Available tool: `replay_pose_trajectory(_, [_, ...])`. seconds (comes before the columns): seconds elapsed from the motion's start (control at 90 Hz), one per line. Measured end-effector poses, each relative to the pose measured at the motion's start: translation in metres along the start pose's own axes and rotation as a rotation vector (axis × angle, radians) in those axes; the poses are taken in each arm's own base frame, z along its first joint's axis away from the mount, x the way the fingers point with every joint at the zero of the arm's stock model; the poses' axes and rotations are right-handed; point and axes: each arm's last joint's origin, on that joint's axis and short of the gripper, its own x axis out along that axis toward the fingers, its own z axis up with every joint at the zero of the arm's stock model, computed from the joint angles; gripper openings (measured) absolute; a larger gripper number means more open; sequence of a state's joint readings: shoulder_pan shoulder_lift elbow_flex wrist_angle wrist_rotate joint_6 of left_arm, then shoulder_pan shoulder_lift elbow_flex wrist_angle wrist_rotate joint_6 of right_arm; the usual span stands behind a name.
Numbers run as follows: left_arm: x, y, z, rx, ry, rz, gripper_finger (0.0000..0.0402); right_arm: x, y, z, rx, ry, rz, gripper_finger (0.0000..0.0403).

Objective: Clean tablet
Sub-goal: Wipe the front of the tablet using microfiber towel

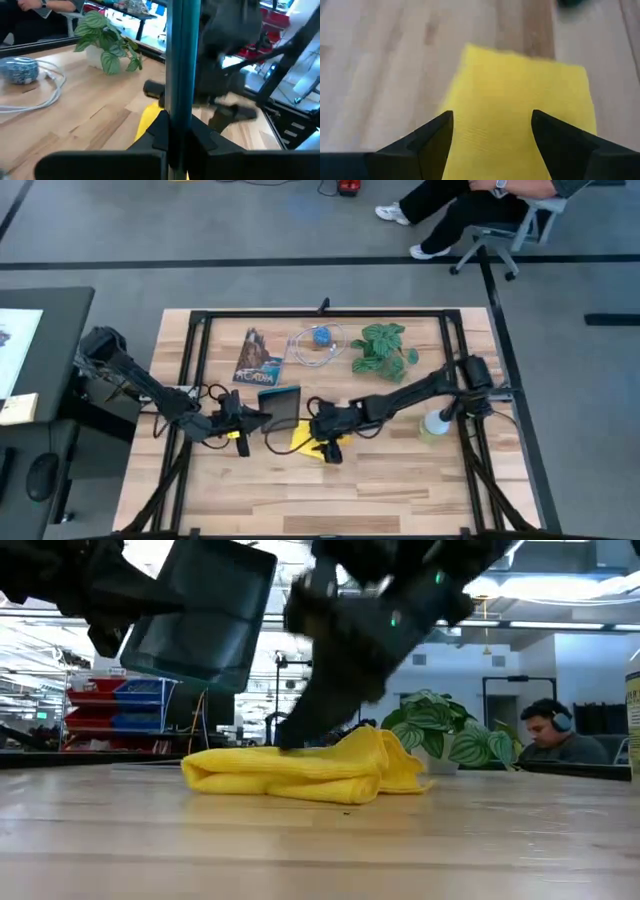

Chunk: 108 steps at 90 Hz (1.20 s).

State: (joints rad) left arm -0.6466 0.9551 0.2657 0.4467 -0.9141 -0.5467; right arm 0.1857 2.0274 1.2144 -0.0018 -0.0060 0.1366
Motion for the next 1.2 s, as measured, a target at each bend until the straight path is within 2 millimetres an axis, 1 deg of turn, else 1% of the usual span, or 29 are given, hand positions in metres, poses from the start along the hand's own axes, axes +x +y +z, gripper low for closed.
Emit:
replay_pose_trajectory(0.111, [-0.005,0.005,0.003,-0.015,0.018,0.009,0.0005,0.014,0.0,-0.01,-0.012,0.019,-0.058,0.0248])
replay_pose_trajectory(0.167, [-0.006,0.007,0.003,-0.015,0.029,0.018,0.0005,0.017,0.001,-0.012,-0.017,0.022,-0.091,0.0234])
replay_pose_trajectory(0.211, [-0.007,0.008,0.002,-0.019,0.037,0.023,0.0006,0.021,0.002,-0.014,-0.017,0.019,-0.109,0.0215])
replay_pose_trajectory(0.289, [-0.007,0.011,-0.001,-0.026,0.059,0.042,0.0006,0.024,0.005,-0.015,-0.004,-0.004,-0.128,0.017])
replay_pose_trajectory(0.378, [-0.007,0.013,-0.004,-0.041,0.081,0.059,0.0007,0.025,0.01,-0.014,0.006,-0.032,-0.154,0.01])
replay_pose_trajectory(0.456, [-0.007,0.014,-0.006,-0.058,0.088,0.067,0.0007,0.021,0.017,-0.011,-0.024,-0.059,-0.175,0.0033])
replay_pose_trajectory(0.489, [-0.007,0.014,-0.007,-0.06,0.091,0.07,0.0008,0.017,0.021,-0.01,-0.056,-0.066,-0.177,0.002])
replay_pose_trajectory(0.522, [-0.006,0.014,-0.007,-0.065,0.093,0.071,0.0008,0.012,0.027,-0.007,-0.086,-0.083,-0.194,0.0016])
replay_pose_trajectory(0.578, [-0.006,0.014,-0.008,-0.07,0.095,0.074,0.0008,-0.003,0.036,0.002,-0.124,-0.135,-0.237,0.0016])
replay_pose_trajectory(0.667, [-0.005,0.013,-0.01,-0.081,0.098,0.073,0.0009,-0.037,0.054,0.026,-0.179,-0.284,-0.319,0.0013])
replay_pose_trajectory(0.756, [-0.002,0.009,-0.011,-0.098,0.099,0.052,0.0009,-0.066,0.067,0.046,-0.239,-0.431,-0.428,0.0009])
replay_pose_trajectory(0.822, [0.001,0.005,-0.012,-0.113,0.085,0.036,0.0009,-0.082,0.073,0.057,-0.293,-0.521,-0.495,0.0008])
replay_pose_trajectory(0.9, [0.004,0.0,-0.013,-0.124,0.057,0.013,0.0009,-0.098,0.077,0.068,-0.353,-0.611,-0.528,0.0008])
replay_pose_trajectory(1.0, [0.009,-0.007,-0.014,-0.128,0.026,-0.022,0.001,-0.107,0.074,0.078,-0.41,-0.685,-0.58,0.0007])
replay_pose_trajectory(1.2, [0.016,-0.015,-0.018,-0.156,-0.01,-0.067,0.001,-0.109,0.052,0.087,-0.438,-0.707,-0.667,0.0006])
